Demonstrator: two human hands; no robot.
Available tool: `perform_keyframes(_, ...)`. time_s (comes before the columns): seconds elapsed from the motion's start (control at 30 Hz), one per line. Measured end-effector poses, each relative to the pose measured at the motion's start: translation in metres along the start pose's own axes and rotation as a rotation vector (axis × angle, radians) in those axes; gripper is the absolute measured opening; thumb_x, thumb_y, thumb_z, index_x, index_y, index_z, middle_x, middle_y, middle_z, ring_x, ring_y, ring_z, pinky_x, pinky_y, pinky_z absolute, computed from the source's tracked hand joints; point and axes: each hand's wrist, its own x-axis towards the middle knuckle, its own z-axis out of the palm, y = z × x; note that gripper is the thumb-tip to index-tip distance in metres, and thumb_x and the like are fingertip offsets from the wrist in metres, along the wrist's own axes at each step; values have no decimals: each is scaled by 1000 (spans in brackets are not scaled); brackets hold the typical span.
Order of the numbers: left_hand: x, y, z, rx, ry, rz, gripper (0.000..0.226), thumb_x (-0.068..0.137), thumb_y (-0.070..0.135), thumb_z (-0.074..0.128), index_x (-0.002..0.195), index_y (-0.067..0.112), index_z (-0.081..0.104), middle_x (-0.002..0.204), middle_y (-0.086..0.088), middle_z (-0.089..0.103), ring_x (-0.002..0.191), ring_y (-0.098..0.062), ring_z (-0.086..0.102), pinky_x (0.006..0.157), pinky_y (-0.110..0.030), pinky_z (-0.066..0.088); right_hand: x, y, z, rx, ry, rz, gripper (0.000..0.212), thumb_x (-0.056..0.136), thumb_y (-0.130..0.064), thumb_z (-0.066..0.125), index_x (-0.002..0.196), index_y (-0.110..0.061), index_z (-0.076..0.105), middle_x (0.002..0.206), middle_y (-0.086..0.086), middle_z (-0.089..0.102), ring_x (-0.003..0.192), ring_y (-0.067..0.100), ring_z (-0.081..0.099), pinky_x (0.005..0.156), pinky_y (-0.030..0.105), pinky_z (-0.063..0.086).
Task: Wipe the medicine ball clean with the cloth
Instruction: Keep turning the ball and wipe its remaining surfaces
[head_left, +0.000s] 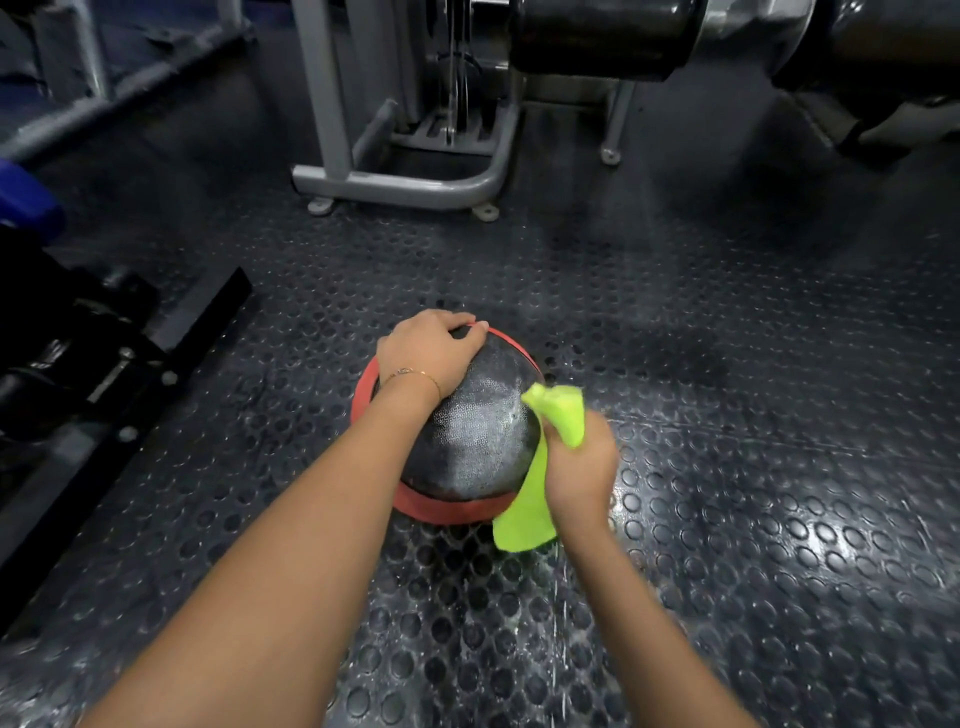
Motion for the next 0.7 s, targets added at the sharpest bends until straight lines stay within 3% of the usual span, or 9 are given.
perform_keyframes(0.07,1,1,-1,-5,-11,3,39,88,57,44,118,39,62,129,11,59,121,-21,52,103,-38,37,-29,3,-6,38,-36,-97,9,83,-5,62,86,-14,64,80,-6,54,75,14,52,65,14,37)
perform_keyframes(0.13,3,2,0,6,-29,33,38,88,57,44,118,41,61,129,12,59,122,-21,51,103,-38,37,-30,7,-8,31,-37,-138,8,83,-8,63,87,-15,64,79,-9,52,75,8,52,63,9,35)
perform_keyframes(0.23,4,3,2,22,-28,30,38,87,57,44,117,41,62,129,10,59,121,-23,52,103,-40,39,0,15,-2,67,2,61,1,84,-12,63,84,-12,62,82,5,59,76,23,55,66,26,39)
perform_keyframes(0.3,2,5,3,8,2,-7,37,87,56,44,115,40,63,125,6,62,119,-24,53,102,-41,40,9,21,1,47,35,166,8,84,-15,63,86,-7,63,87,12,62,84,31,58,70,33,42)
perform_keyframes(0.37,1,6,3,-1,20,-37,36,88,55,45,115,40,63,122,2,64,116,-26,54,101,-40,41,-6,15,0,36,48,76,6,84,-12,63,88,-8,64,88,8,61,83,28,56,71,30,41)
perform_keyframes(0.47,4,6,1,-5,-1,-36,36,89,55,44,115,41,63,123,2,64,117,-26,54,99,-37,40,-41,8,-5,58,-67,-60,16,83,-5,61,91,-18,66,86,-11,56,82,10,54,69,17,39)
perform_keyframes(0.57,4,8,0,13,-25,-6,36,89,56,43,116,42,62,125,6,63,119,-25,54,100,-36,40,-39,10,-9,118,-91,-67,14,83,-14,63,86,-27,64,85,-9,58,78,1,54,68,14,41)
perform_keyframes(0.63,4,8,0,13,-3,-26,37,89,54,44,117,40,62,124,2,63,119,-27,54,101,-38,39,-16,13,-6,149,-22,42,4,81,-20,65,85,-22,63,81,0,61,75,10,56,66,23,41)
perform_keyframes(0.7,4,10,2,-2,31,-65,36,88,52,44,116,39,63,122,-2,64,117,-29,54,101,-40,41,6,16,-3,148,25,198,10,83,-16,65,90,-9,64,85,10,63,78,22,56,67,27,37)
